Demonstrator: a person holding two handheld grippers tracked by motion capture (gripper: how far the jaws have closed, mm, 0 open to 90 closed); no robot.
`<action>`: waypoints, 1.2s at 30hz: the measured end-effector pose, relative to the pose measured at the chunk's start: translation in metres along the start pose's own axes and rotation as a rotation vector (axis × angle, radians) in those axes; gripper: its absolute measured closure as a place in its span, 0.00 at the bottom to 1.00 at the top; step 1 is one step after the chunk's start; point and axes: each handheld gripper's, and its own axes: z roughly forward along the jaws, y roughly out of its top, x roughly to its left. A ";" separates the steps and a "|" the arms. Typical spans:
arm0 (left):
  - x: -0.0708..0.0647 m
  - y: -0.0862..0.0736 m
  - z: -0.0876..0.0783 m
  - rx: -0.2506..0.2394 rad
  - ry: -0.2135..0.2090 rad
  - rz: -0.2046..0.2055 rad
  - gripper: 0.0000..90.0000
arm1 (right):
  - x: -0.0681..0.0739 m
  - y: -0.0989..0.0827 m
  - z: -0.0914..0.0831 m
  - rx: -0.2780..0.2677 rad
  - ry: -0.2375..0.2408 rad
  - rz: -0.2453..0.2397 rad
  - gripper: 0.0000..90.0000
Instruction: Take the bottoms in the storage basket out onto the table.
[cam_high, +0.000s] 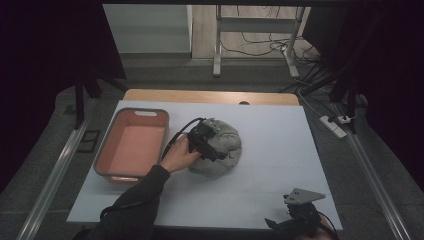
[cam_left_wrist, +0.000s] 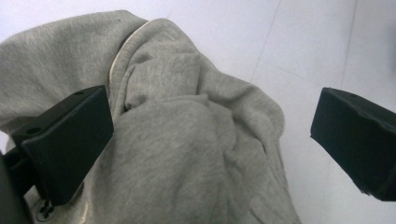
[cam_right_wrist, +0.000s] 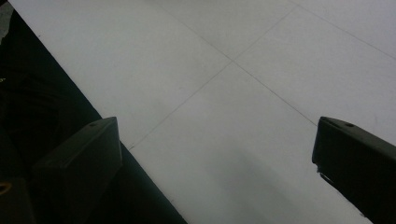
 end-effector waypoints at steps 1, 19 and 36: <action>0.000 -0.001 -0.001 -0.002 -0.001 0.000 0.00 | 0.000 0.000 0.000 0.000 -0.001 0.000 0.02; -0.007 -0.016 -0.011 -0.019 0.003 0.007 0.00 | 0.000 0.000 0.000 0.002 -0.003 0.003 0.02; -0.009 -0.023 -0.025 -0.028 -0.003 -0.006 0.00 | 0.001 0.000 -0.001 -0.008 -0.003 0.001 0.02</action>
